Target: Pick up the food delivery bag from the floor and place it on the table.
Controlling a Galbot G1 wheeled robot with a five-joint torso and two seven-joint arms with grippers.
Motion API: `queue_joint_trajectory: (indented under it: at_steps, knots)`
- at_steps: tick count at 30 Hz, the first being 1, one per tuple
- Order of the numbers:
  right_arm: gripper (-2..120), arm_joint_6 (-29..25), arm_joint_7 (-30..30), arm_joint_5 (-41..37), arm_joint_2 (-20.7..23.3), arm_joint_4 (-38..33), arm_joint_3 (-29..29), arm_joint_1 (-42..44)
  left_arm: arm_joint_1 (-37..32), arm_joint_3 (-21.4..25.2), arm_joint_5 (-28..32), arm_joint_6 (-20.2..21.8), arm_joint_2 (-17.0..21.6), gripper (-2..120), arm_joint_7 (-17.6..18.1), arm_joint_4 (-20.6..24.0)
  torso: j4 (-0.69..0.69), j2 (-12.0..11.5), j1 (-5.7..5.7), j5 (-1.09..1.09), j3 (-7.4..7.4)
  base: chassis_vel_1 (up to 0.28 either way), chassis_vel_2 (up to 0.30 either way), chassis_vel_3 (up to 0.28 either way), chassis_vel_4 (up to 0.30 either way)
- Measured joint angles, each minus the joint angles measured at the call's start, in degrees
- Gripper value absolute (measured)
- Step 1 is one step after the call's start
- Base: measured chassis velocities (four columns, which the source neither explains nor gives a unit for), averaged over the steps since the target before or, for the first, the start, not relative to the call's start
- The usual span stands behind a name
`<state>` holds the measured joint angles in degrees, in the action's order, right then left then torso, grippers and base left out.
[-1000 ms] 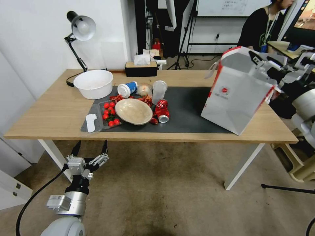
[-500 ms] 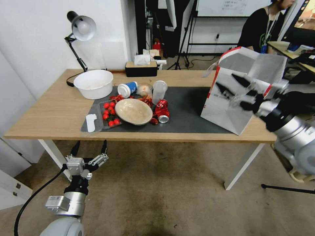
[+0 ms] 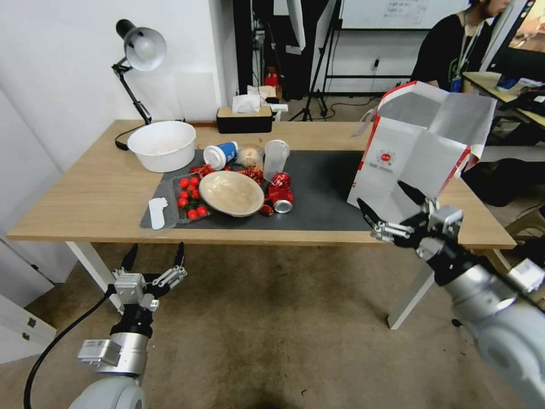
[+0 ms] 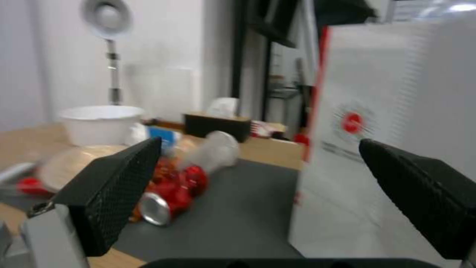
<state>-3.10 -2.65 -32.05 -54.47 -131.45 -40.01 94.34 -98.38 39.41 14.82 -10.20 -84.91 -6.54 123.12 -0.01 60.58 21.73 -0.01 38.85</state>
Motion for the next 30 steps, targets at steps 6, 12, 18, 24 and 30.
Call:
queue_joint_trajectory:
  at_steps: [6, 12, 18, 24, 30]
  knots:
    - [100, -3.37, 4.59, 5.83, -4.75, 2.41, 0.74, 3.99, 0.0, -0.06, -0.02, -0.02, 0.01, 100, 0.0, -0.08, 0.01, 0.0, 0.0, 0.0, 0.0, 0.0, 0.0, 0.0, 0.0]
    - [100, -7.9, 6.31, 9.69, -8.42, 5.92, 2.18, 6.61, -0.07, -0.23, -0.02, -0.14, -0.02, 100, -0.07, -0.16, 0.0, 0.0, 0.0, 0.01, 0.0, 0.0, 0.0, 0.0, 0.0]
    - [100, -9.45, 6.87, 10.38, -9.72, 7.54, 2.56, 7.35, -0.13, -0.24, -0.02, -0.29, -0.01, 100, -0.11, -0.21, 0.01, 0.0, 0.0, 0.0, 0.0, 0.0, 0.0, 0.0, 0.0]
    - [100, -10.47, 7.04, 10.77, -10.35, 8.8, 2.66, 7.55, -0.22, -0.27, -0.02, -0.52, -0.01, 100, -0.16, -0.25, 0.01, 0.0, 0.0, 0.0, 0.0, 0.0, 0.0, 0.0, 0.0]
    - [100, -10.63, 7.09, 10.78, -10.62, 9.2, 2.81, 7.62, -0.25, -0.27, -0.02, -0.64, 0.0, 100, -0.2, -0.27, 0.02, 0.0, 0.0, 0.0, 0.0, 0.0, 0.0, 0.0, 0.0]
